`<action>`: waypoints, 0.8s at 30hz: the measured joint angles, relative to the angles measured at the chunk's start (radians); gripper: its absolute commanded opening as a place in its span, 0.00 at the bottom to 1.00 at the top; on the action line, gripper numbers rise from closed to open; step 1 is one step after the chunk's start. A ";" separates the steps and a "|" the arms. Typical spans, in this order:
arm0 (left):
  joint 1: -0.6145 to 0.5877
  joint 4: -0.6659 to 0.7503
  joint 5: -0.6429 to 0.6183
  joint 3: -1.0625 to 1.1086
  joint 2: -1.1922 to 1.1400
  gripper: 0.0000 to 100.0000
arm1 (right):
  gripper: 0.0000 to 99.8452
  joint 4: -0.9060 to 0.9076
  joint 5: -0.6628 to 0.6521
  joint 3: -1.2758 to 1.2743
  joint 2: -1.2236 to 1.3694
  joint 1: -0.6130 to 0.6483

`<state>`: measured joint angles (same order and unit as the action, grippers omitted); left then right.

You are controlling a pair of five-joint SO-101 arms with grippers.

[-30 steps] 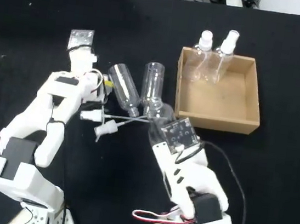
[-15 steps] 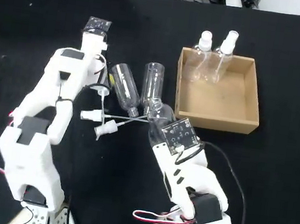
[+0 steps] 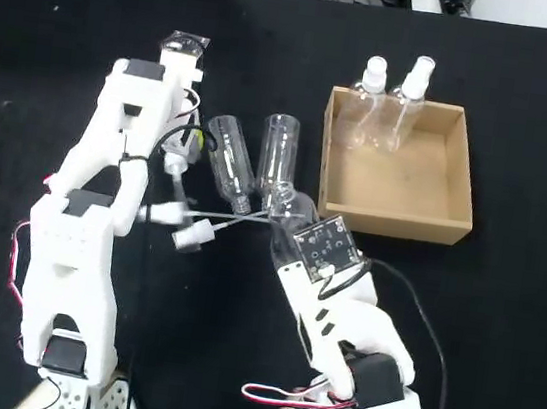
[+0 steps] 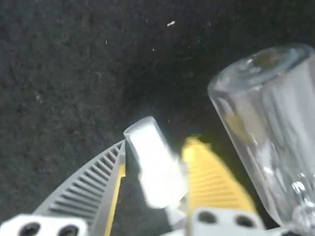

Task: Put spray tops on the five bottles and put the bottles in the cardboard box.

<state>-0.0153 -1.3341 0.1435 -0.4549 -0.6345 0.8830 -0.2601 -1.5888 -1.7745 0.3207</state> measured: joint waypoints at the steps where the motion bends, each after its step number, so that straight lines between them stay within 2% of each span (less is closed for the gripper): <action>1: 0.000 -0.026 0.000 -0.025 0.000 0.03 | 0.01 0.000 0.000 0.000 0.000 0.000; 6: -0.015 -0.198 0.000 -0.184 0.000 0.03 | 0.01 0.000 0.000 0.000 0.000 0.000; 12: -0.127 -0.379 0.000 -0.377 0.000 0.03 | 0.01 0.000 0.000 0.000 0.000 0.000; 18: -0.265 -0.413 0.081 -0.396 0.000 0.03 | 0.01 0.000 0.000 0.000 0.000 0.000; 24: -0.417 -0.396 0.221 -0.236 -0.002 0.03 | 0.01 0.000 0.000 0.000 0.000 0.000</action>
<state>-0.4327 -1.7300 0.3644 -0.6912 -0.6360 0.8830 -0.2601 -1.5888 -1.7745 0.3207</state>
